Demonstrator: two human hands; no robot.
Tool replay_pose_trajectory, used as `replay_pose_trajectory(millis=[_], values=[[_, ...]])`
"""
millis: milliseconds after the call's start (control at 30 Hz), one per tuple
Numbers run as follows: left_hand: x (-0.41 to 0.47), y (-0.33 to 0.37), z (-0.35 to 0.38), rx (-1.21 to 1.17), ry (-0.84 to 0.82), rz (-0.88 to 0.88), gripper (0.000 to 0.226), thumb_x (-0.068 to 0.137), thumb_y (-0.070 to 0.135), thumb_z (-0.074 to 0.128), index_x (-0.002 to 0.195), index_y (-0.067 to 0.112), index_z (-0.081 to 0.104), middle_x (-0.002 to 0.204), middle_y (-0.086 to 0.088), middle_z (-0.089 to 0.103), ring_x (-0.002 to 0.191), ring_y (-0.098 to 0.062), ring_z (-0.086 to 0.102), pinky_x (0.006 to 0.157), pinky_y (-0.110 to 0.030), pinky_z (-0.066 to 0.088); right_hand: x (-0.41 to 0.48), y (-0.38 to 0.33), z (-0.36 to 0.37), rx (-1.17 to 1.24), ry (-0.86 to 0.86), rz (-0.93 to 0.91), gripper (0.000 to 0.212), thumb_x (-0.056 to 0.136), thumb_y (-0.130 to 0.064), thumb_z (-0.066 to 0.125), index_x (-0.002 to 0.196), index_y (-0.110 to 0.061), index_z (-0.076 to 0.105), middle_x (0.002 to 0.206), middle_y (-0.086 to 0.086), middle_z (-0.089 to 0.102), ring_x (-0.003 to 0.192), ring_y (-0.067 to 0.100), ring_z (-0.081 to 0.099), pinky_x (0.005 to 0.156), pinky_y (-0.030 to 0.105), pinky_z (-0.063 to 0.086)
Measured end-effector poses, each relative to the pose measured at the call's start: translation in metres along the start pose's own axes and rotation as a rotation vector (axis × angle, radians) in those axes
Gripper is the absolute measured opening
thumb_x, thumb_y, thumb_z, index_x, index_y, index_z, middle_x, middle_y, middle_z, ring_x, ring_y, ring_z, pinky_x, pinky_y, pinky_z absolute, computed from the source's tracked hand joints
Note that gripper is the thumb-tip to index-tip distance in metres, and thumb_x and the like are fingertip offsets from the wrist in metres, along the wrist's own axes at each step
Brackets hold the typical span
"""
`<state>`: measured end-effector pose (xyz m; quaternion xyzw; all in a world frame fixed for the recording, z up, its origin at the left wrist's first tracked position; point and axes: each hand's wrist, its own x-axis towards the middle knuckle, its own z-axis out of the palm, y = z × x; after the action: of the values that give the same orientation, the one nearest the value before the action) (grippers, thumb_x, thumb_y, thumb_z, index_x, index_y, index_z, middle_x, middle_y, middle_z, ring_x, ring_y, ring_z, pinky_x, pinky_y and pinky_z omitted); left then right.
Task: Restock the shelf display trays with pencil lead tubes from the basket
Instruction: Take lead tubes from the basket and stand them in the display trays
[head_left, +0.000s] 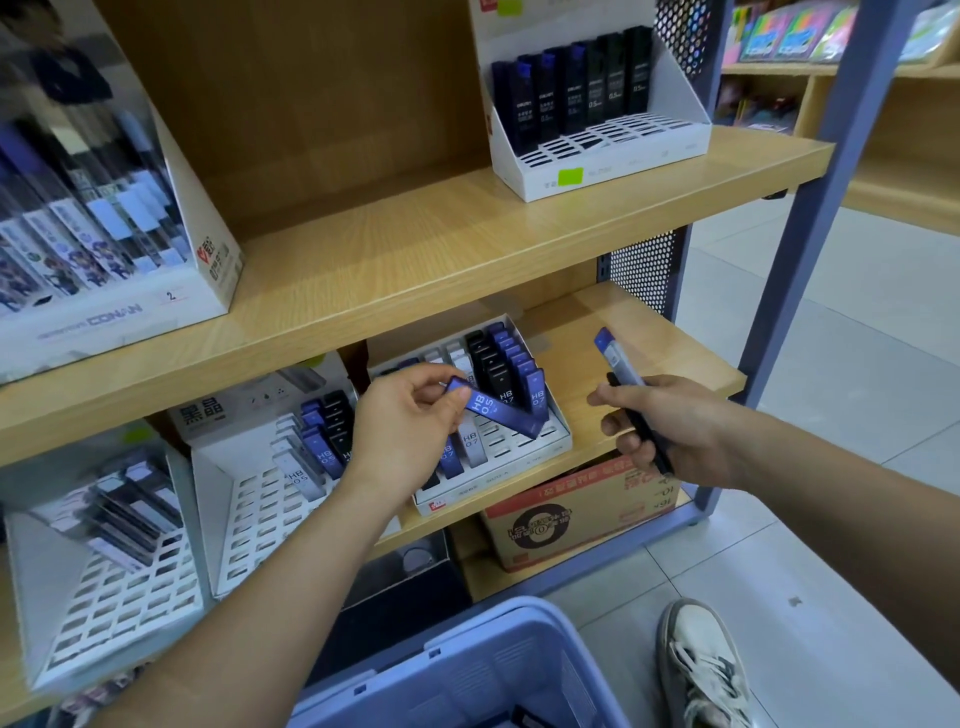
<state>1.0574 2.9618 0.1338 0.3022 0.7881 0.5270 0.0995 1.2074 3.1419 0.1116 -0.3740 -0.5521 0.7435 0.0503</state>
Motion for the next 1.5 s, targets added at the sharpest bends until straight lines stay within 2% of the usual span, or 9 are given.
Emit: replay_pose_trajectory(millis=[167,333,467,600,733,967,1067,1300,1500], values=[[-0.008,-0.009,-0.023,0.058,-0.011,0.033,0.020,0.095,0.015,0.055,0.095,0.033,0.061,0.088,0.003,0.062,0.083,-0.015,0.059,0.078,-0.032,0.053,-0.009,0.000,0.018,-0.121,-0.172,0.003,0.032,0.097,-0.032,0.058,0.119,-0.009,0.060,0.064,0.004,0.057,0.050,0.011,0.047,0.043,0.020,0.037],[-0.015,-0.026,-0.075,0.210,-0.019,-0.014,0.017,0.098,0.017,0.049,0.094,0.029,0.060,0.081,-0.006,0.061,0.065,-0.026,0.056,0.064,-0.040,0.050,-0.020,0.002,0.055,-0.224,-0.304,0.025,0.034,0.097,-0.038,0.054,0.116,-0.010,0.062,0.064,0.007,0.058,0.050,0.016,0.051,0.045,0.024,0.043],[-0.016,-0.042,-0.121,0.478,0.036,0.007,0.012,0.096,0.012,0.052,0.099,0.020,0.060,0.078,-0.001,0.061,0.067,-0.026,0.058,0.055,-0.026,0.044,-0.022,0.003,0.084,-0.273,-0.324,0.011,0.036,0.096,-0.042,0.054,0.113,-0.012,0.066,0.064,0.005,0.057,0.047,0.013,0.049,0.043,0.021,0.039],[-0.020,-0.058,-0.152,0.598,0.092,0.008,0.012,0.091,0.010,0.060,0.088,0.022,0.061,0.078,-0.002,0.067,0.076,-0.024,0.062,0.065,-0.030,0.046,-0.016,0.001,0.109,-0.264,-0.304,-0.001,0.036,0.096,-0.038,0.058,0.114,-0.008,0.066,0.069,0.002,0.048,0.045,0.007,0.032,0.037,0.016,0.023],[-0.025,-0.071,-0.158,0.575,0.128,0.037,0.007,0.088,0.013,0.067,0.093,0.017,0.068,0.077,0.008,0.065,0.073,-0.007,0.059,0.066,-0.015,0.041,-0.013,0.001,0.132,-0.246,-0.348,0.032,0.020,0.097,-0.020,0.059,0.108,-0.004,0.066,0.075,0.004,0.050,0.051,0.008,0.038,0.037,0.014,0.024],[-0.018,-0.082,-0.145,0.716,0.037,0.185,0.020,0.092,0.019,0.062,0.109,0.013,0.070,0.097,-0.005,0.073,0.089,-0.021,0.066,0.078,-0.027,0.050,-0.017,0.003,0.164,-0.196,-0.349,-0.010,0.018,0.097,-0.018,0.057,0.107,-0.005,0.065,0.074,0.008,0.068,0.061,0.015,0.065,0.043,0.019,0.046],[-0.011,-0.083,-0.141,0.747,-0.008,0.211,0.018,0.093,0.019,0.059,0.105,0.013,0.072,0.093,-0.007,0.074,0.083,-0.025,0.066,0.073,-0.032,0.050,-0.020,0.001,0.171,-0.176,-0.346,-0.028,0.021,0.099,-0.021,0.056,0.110,-0.005,0.064,0.074,0.008,0.068,0.060,0.016,0.065,0.044,0.019,0.047],[0.004,-0.086,-0.133,0.838,-0.092,0.264,0.029,0.097,0.016,0.052,0.123,0.014,0.064,0.119,-0.011,0.067,0.110,-0.029,0.061,0.093,-0.033,0.046,-0.019,0.001,0.179,-0.160,-0.355,-0.005,0.023,0.098,-0.025,0.057,0.113,-0.010,0.063,0.072,0.006,0.069,0.059,0.016,0.065,0.049,0.024,0.051],[0.010,-0.090,-0.133,0.721,0.059,0.177,0.024,0.094,0.015,0.056,0.117,0.013,0.063,0.108,-0.011,0.070,0.099,-0.027,0.065,0.086,-0.033,0.052,-0.016,0.003,0.185,-0.114,-0.306,0.010,0.028,0.097,-0.026,0.058,0.118,-0.007,0.057,0.066,0.007,0.063,0.046,0.012,0.050,0.038,0.018,0.038]])
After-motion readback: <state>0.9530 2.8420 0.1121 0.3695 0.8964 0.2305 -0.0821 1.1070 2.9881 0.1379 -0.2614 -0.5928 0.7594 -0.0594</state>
